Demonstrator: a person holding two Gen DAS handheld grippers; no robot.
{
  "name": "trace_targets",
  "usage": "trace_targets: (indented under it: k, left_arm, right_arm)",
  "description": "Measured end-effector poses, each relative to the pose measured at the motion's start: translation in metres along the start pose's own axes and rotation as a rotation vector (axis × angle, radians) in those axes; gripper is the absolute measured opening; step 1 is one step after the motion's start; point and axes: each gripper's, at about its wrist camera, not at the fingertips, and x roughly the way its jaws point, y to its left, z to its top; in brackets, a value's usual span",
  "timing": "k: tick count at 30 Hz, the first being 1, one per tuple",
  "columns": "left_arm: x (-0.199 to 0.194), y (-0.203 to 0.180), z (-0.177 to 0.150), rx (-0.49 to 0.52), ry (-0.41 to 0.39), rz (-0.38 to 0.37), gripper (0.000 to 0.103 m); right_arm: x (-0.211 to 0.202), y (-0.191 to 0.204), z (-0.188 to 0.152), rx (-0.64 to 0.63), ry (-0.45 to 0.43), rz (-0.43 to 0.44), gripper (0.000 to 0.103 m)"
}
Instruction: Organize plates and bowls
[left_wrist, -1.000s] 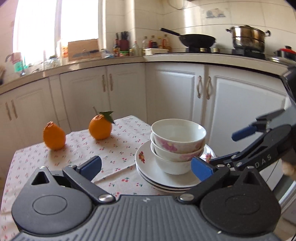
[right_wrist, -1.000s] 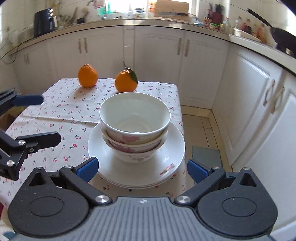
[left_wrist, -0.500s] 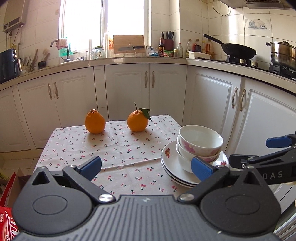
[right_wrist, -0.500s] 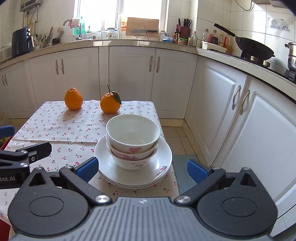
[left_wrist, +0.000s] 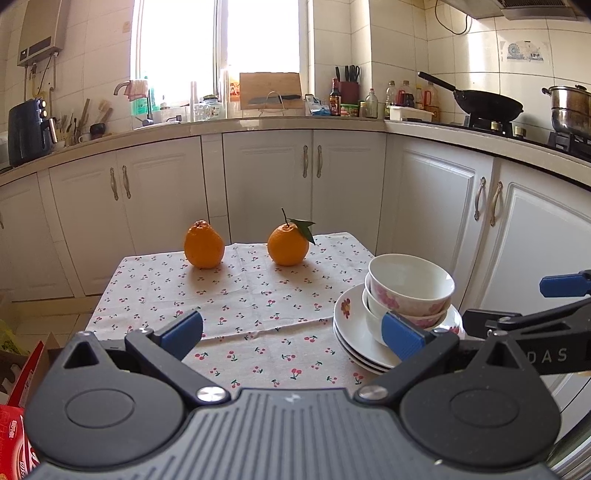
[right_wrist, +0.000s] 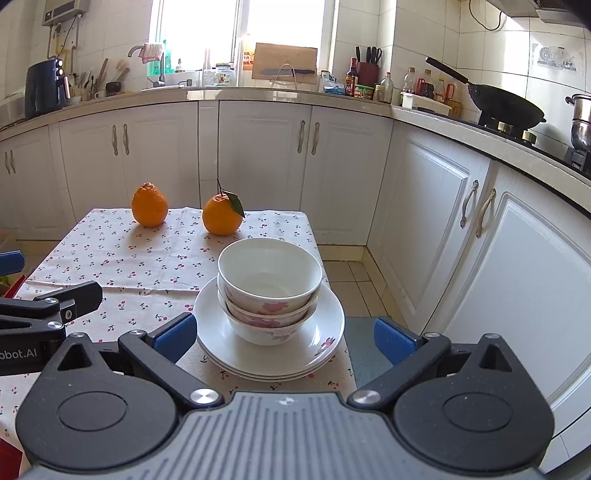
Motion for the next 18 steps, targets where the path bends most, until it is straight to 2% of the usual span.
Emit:
trace_targets:
  k: [18]
  left_arm:
    - [0.0018,-0.0007,0.0013,-0.007,0.01,0.01,0.102]
  right_arm:
    - [0.0018,0.0017,0.0,-0.002,0.004,-0.01,0.103]
